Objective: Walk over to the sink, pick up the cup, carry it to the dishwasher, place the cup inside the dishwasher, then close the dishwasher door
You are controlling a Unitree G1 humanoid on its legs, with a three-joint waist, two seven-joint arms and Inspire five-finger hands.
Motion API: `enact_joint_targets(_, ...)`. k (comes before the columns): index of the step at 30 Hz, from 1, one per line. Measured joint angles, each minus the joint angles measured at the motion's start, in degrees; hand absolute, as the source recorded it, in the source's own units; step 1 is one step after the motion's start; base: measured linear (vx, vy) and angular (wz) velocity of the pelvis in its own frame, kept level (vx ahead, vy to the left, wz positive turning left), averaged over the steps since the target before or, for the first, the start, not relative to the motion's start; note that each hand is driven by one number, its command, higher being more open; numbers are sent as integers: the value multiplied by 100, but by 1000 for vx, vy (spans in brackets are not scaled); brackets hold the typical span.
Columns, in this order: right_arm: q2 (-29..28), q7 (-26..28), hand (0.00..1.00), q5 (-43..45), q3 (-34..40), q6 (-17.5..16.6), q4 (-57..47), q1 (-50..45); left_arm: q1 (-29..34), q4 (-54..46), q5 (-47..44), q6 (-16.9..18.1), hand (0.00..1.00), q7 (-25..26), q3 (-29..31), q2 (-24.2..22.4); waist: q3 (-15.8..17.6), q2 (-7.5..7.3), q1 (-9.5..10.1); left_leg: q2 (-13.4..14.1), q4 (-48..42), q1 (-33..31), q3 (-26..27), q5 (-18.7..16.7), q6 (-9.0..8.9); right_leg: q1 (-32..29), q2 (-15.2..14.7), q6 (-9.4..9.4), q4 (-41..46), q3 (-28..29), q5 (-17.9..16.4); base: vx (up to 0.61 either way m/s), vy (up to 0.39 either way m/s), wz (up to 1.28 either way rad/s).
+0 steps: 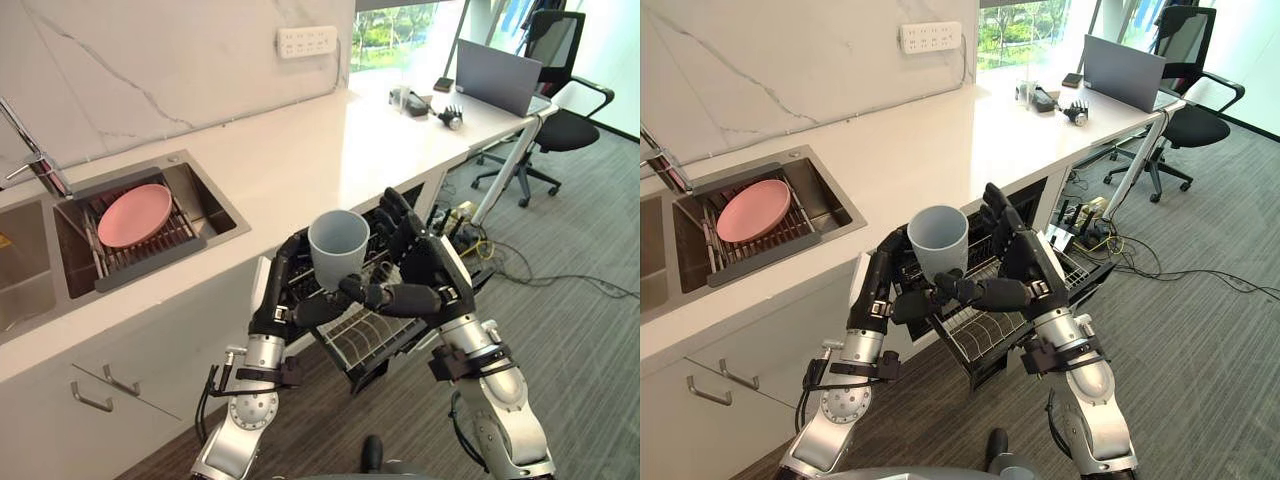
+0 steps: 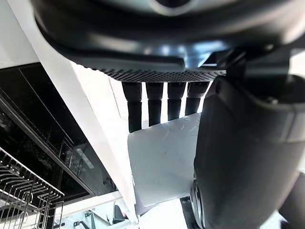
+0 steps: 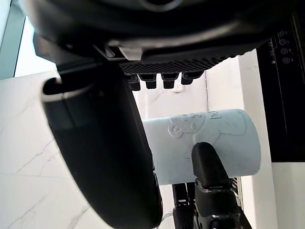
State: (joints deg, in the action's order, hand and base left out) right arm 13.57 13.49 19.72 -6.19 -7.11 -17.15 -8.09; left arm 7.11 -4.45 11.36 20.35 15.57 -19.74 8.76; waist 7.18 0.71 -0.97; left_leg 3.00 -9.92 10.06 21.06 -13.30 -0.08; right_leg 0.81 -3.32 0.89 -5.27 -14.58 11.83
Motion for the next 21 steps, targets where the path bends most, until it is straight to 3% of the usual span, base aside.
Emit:
enact_joint_targets(7, 6, -297, 100, -186, -136, 252, 30, 327, -106, -90, -9, 219, 0, -556, -330, 15, -9, 10, 6, 19, -75, -60, -12, -1, 0, -21, 0, -27, 0, -9, 21, 0, 0, 0)
enact_joint_targets(13, 125, -371, 100, -175, -152, 287, 36, 372, -111, -209, -68, 223, 0, -723, -321, 56, -62, 17, 8, 24, -119, -113, -14, -1, 0, -58, -3, -40, 0, -10, 39, 0, 0, 0)
enact_joint_targets(14, 124, -397, 0, -175, -158, 335, 37, 404, -112, -209, -91, 222, 0, -722, -321, 70, -72, 19, 5, 25, -133, -133, -14, -1, 0, -72, -5, -43, 0, -9, 48, 0, 0, 0)
enact_joint_targets(21, 178, -538, 0, -86, -195, 602, 70, 538, -138, -211, -291, 223, 0, -643, -322, 145, -141, 21, 5, 27, -219, -199, -22, -6, 4, -94, -27, -53, 1, -13, 75, 0, 0, 0)
